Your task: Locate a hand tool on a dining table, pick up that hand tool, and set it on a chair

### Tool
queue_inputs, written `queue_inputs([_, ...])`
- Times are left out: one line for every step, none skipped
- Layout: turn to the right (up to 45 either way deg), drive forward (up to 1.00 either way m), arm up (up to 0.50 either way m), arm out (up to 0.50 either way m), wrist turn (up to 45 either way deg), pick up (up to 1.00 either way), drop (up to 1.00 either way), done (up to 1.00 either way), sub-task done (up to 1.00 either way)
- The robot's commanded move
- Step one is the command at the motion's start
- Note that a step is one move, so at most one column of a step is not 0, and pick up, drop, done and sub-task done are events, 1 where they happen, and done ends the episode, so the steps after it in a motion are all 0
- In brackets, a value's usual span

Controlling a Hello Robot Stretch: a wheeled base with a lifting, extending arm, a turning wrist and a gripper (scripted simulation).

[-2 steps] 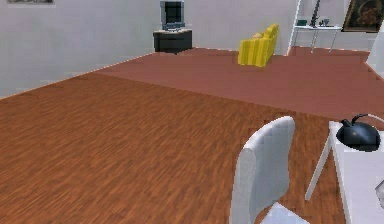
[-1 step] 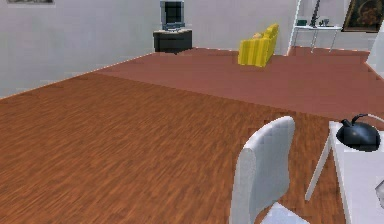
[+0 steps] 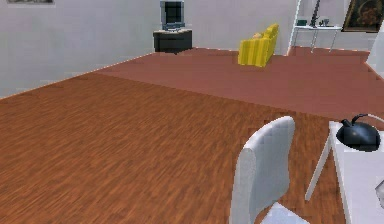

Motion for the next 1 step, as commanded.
queue_inputs([0.0, 0.00, 0.00, 0.36, 0.0, 0.00, 0.00, 0.00, 0.00])
